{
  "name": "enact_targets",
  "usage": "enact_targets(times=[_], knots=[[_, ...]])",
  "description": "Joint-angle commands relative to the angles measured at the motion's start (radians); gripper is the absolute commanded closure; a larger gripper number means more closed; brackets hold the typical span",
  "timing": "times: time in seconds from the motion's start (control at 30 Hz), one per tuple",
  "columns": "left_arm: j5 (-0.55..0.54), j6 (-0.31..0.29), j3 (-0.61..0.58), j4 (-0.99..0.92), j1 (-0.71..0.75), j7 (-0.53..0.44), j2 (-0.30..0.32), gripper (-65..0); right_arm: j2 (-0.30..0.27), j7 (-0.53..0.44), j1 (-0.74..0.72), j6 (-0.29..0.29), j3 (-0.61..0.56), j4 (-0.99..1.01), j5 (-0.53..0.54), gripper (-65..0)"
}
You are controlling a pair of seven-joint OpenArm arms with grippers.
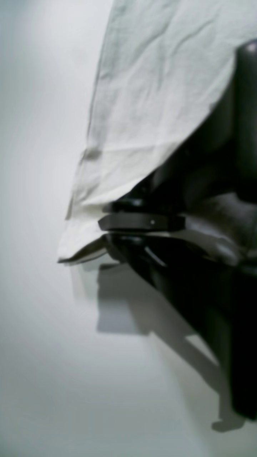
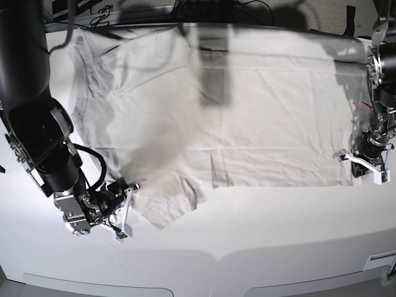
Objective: Fold the T-shirt properly
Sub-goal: 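Lift the hem and fold it over toward the collar with both grippers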
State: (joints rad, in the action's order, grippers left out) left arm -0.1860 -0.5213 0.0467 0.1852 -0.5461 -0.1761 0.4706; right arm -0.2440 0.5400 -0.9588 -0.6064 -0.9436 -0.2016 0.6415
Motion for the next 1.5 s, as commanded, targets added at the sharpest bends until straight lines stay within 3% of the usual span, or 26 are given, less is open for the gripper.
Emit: enact_targets(times=[0.0, 0.17, 0.33, 0.47, 0.6, 0.83, 1.27, 1.47], knots=[[0.017, 0.005, -0.002, 0.002, -0.006, 0.075, 0.015, 0.0, -0.006, -0.009, -0.039, -0.006, 0.002, -0.022, -0.010, 0.0], [-0.005, 0.005, -0.002, 0.040, -0.006, 0.117, 0.015, 0.0, -0.026, -0.022, -0.039, 0.042, 0.024, -0.086, -0.011, 0.0], [-0.072, 0.005, -0.002, 0.091, -0.005, 0.185, 0.023, 0.0, -0.064, -0.006, -0.038, 0.042, 0.136, -0.171, -0.015, 0.0], [-0.097, 0.006, -0.002, 0.139, -0.005, 0.216, 0.036, 0.0, -0.089, 0.033, -0.032, 0.036, 0.213, -0.223, -0.015, 0.0], [-0.153, 0.006, -0.002, 0.191, -0.003, 0.258, 0.054, 0.0, -0.115, 0.073, -0.009, -0.017, 0.232, -0.275, -0.010, 0.0], [-0.165, 0.018, -0.002, 0.256, 0.001, 0.331, 0.095, 0.0, -0.189, 0.148, 0.063, -0.013, 0.232, -0.478, 0.078, 0.0], [-0.257, 0.016, -0.002, 0.257, 0.026, 0.378, 0.126, 0.0, -0.441, 0.222, 0.287, 0.192, 0.232, -1.059, 0.147, 0.0], [-0.365, -0.007, -0.002, 0.386, 0.151, 0.386, 0.154, 0.0, -0.531, 0.237, 0.369, 0.270, 0.233, -1.241, 0.144, 0.0]])
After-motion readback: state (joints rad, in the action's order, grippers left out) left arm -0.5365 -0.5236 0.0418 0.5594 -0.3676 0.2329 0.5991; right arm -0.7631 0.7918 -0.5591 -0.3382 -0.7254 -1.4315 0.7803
